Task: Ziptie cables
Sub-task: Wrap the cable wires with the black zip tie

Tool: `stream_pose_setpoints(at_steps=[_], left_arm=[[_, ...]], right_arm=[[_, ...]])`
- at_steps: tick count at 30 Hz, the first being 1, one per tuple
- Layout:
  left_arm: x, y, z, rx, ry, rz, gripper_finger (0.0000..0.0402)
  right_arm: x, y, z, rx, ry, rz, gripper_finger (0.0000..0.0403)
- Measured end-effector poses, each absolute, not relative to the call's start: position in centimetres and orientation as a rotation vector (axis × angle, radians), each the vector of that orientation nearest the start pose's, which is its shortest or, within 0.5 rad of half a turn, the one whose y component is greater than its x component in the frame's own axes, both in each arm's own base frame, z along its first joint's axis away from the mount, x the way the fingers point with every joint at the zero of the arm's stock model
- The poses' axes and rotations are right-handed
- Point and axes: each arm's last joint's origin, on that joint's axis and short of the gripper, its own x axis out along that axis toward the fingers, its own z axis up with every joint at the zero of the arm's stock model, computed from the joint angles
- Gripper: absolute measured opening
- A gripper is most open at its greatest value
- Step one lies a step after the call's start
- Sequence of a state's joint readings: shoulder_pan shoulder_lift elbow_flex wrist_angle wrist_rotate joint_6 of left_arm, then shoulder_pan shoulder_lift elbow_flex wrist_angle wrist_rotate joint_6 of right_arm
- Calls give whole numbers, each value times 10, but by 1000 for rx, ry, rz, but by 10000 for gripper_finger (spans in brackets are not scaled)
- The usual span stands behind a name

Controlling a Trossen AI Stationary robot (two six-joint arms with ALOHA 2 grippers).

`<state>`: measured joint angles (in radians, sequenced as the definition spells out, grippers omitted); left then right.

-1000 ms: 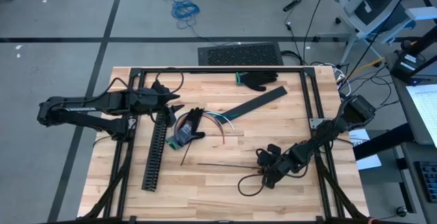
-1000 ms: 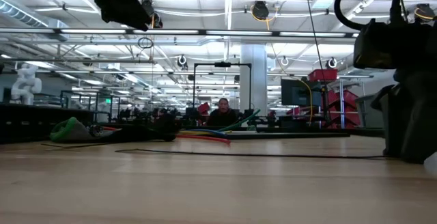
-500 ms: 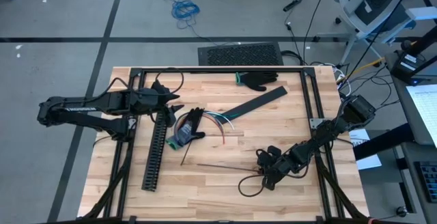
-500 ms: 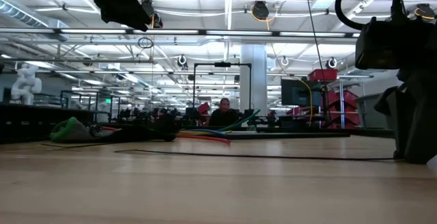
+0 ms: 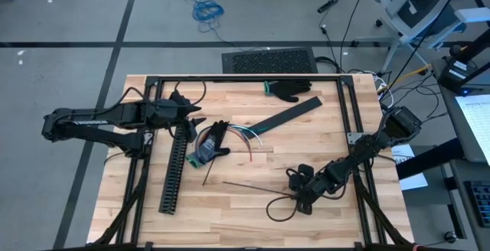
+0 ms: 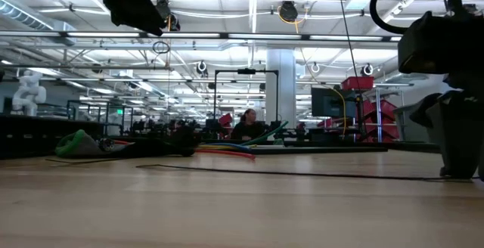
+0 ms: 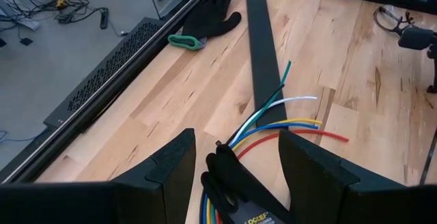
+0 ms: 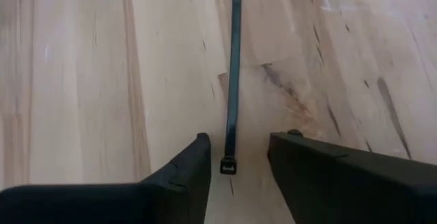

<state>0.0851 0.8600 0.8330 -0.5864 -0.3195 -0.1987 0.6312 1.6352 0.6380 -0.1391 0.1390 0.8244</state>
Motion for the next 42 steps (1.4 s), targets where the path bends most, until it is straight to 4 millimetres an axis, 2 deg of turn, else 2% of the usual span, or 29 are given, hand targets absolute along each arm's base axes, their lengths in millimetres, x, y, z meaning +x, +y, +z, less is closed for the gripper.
stream_pose_setpoints(at_steps=[6,14,19,28,35,42], left_arm=[[171,24,302,-118,573,451,205],[171,24,302,-118,572,451,205],[171,24,302,-116,572,450,205],[171,24,302,-116,571,450,205],[171,24,302,-116,571,450,205],[171,24,302,-117,569,450,205]], right_arm=[[212,150,106,295,1152,-24,110],[208,152,107,294,1204,-11,13],[211,150,107,353,1199,-45,0],[211,148,113,440,1160,-90,1],[205,136,134,459,1043,-194,1],[208,126,159,518,895,-228,1]])
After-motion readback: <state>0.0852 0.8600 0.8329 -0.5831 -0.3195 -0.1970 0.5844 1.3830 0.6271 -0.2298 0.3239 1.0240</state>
